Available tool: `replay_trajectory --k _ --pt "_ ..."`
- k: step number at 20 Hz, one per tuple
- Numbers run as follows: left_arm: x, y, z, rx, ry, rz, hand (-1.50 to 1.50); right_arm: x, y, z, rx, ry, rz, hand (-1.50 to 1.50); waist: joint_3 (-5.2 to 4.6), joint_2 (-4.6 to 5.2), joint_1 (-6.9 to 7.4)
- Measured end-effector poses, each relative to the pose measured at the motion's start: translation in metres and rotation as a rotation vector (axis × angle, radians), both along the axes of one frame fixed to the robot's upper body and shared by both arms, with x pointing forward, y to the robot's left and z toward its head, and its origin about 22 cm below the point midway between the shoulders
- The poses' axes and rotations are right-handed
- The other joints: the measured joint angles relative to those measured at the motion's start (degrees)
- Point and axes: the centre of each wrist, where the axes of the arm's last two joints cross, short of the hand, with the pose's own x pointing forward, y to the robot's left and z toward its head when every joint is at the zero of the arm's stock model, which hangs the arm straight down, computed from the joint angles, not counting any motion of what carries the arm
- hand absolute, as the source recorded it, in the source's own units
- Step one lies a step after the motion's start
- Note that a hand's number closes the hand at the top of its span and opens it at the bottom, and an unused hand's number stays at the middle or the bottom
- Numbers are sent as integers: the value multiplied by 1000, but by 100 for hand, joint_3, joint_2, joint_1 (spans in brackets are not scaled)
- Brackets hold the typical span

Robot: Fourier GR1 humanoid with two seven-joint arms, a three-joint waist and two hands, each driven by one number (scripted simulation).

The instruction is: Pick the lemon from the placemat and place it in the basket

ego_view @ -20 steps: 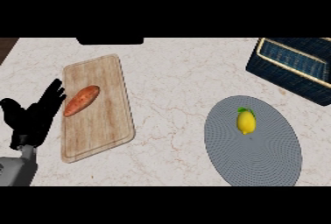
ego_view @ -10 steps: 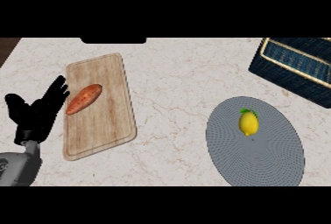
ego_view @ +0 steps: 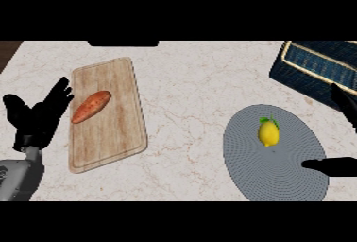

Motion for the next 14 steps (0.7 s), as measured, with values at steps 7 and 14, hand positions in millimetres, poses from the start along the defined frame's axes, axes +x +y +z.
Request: replay_trajectory --k 7,14 --pt "-4 -4 -5 1 1 -1 0 23 13 -21 -63 91 8 -150 1 -2 0" --pt "-3 -3 -2 -1 0 -2 0 32 14 -39 -105 135 22 -150 -1 -4 -12"
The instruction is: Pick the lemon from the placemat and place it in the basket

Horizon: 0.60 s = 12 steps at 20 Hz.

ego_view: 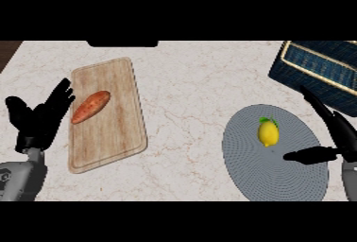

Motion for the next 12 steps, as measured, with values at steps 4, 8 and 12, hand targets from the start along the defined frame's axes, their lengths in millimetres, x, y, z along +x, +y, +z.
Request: replay_trajectory --k 4,8,12 --pt "1 5 -2 5 5 2 0 -3 -9 -4 0 -7 9 -150 1 0 -9" --pt "-4 3 -1 5 -3 6 0 -5 -6 -16 28 -8 40 -150 -1 -3 -5" --pt "-3 -7 0 4 0 1 0 -9 -2 -23 40 -23 75 -150 -1 -4 -9"
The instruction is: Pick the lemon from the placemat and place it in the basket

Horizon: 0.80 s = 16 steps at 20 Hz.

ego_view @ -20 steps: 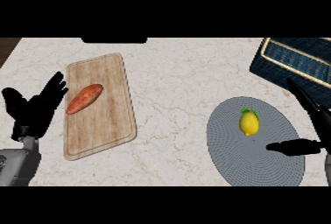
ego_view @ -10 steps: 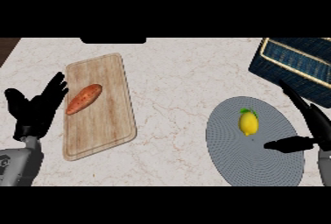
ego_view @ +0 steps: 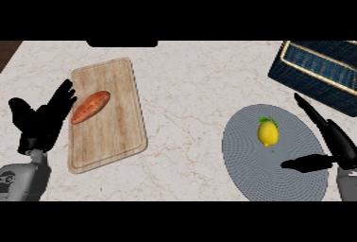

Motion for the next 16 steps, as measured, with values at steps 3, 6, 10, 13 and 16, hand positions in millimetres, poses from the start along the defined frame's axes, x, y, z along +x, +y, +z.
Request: replay_trajectory --k 3,6,10,13,16 --pt "-2 8 0 2 -1 8 0 -5 1 0 -3 -8 14 -150 0 0 -3" --pt "-2 7 0 -1 -1 7 0 -5 8 -5 -28 0 -1 -150 0 0 0" --pt "4 9 2 -2 2 -1 0 1 16 -7 -63 7 -20 -150 2 3 -2" --pt "1 9 -1 -2 3 -1 0 3 24 -11 -88 12 -35 -150 0 2 1" --pt "-4 9 1 -4 5 4 0 8 30 -18 -112 12 -32 150 0 1 8"
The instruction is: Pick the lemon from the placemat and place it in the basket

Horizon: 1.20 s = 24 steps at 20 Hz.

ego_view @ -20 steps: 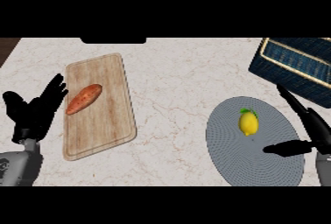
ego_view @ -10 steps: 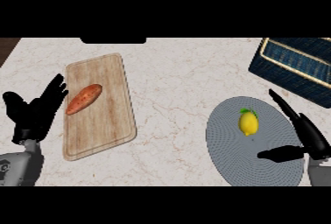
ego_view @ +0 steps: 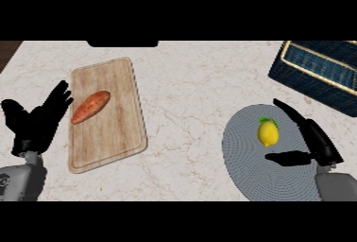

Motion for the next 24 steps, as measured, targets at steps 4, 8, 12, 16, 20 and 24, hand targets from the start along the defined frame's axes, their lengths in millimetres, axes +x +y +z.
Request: replay_trajectory --k 4,8,12,16,20,24 --pt "-1 -6 -1 -3 -2 -4 0 5 4 -1 -82 -7 37 150 -1 -2 6" --pt "3 -3 0 -3 -2 -2 0 13 10 -1 -113 -24 46 150 -18 -16 -3" --pt "2 -5 -5 -5 -6 -2 0 15 37 3 -158 -11 28 150 -36 -35 -17" --pt "8 -7 3 3 -5 -10 0 31 106 18 -242 92 -39 150 -51 -40 57" --pt "10 -9 3 1 -3 -29 0 40 172 40 -313 187 -97 150 -32 -24 156" --pt "14 -17 5 5 -11 -32 0 42 225 68 -304 235 -135 150 -12 -6 152"
